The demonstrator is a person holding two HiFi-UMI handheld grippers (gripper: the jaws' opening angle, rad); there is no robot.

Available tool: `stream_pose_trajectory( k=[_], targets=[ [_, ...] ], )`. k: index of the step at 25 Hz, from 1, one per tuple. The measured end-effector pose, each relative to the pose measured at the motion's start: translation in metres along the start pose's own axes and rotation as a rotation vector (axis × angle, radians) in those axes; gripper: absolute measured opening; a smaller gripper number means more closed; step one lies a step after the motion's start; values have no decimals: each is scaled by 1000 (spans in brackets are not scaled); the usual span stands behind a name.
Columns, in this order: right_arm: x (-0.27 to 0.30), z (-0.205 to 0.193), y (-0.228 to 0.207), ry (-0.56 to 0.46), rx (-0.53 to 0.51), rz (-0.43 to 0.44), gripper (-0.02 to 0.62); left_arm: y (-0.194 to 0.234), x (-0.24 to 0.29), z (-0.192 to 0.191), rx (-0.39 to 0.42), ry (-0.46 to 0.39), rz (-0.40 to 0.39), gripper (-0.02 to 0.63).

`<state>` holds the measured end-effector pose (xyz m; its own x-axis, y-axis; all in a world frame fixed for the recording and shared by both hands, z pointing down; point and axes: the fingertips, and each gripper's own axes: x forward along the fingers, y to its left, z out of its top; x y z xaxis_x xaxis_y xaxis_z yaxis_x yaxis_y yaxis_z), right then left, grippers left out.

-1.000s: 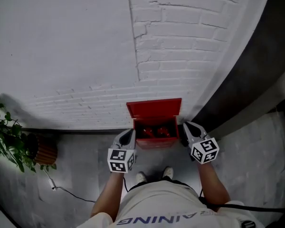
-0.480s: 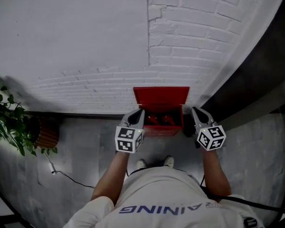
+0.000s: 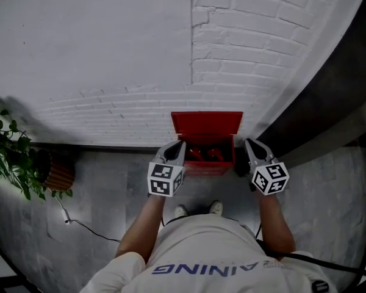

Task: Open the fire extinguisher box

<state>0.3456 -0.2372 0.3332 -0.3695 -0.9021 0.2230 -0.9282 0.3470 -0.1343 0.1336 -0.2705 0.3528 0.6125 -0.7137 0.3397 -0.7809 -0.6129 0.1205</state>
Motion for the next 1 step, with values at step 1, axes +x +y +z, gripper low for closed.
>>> stream_pose_trajectory(
  k=[1],
  targets=[
    [0, 0, 1, 0, -2, 1, 6, 0, -1, 0, 0, -1, 1, 5]
  ],
)
